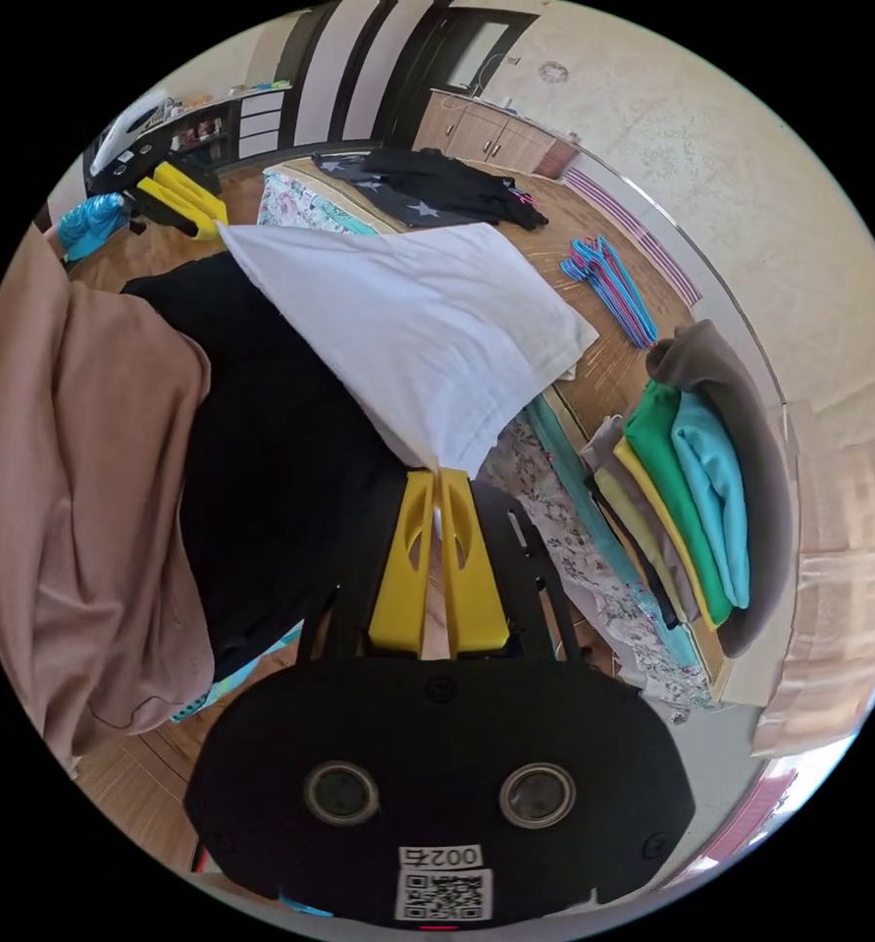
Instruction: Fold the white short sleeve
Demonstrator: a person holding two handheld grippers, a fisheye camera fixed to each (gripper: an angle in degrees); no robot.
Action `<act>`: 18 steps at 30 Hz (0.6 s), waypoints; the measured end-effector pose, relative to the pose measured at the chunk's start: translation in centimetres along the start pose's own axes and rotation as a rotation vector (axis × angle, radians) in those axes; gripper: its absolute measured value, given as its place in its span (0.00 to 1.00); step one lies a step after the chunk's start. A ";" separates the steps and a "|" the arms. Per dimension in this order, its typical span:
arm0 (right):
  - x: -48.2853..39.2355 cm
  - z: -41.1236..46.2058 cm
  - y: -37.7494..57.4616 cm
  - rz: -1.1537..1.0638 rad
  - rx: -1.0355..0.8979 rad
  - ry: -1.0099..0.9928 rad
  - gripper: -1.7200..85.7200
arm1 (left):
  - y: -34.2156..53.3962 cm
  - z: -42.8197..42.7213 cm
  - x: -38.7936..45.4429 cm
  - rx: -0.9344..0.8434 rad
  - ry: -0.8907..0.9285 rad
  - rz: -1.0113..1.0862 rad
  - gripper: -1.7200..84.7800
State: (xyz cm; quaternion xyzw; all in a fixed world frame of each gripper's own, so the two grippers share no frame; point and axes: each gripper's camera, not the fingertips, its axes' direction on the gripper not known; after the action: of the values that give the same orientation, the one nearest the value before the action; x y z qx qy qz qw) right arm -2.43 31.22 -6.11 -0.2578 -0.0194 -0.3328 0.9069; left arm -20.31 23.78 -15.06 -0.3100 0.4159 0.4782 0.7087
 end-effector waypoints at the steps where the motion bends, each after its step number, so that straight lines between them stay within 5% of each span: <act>1: -0.2 0.0 0.7 0.008 0.007 -0.010 0.01 | 0.4 -0.2 0.2 0.000 -0.005 0.004 0.01; 18: -2.3 1.5 6.8 0.083 -0.005 -0.077 0.05 | 3.3 -0.9 2.1 -0.053 -0.013 -0.004 0.01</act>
State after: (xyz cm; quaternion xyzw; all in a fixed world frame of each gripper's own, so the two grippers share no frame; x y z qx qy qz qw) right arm 0.13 37.66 -8.36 -0.2733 -0.0426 -0.2847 0.9178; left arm -23.20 25.07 -17.51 -0.3261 0.3978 0.4897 0.7040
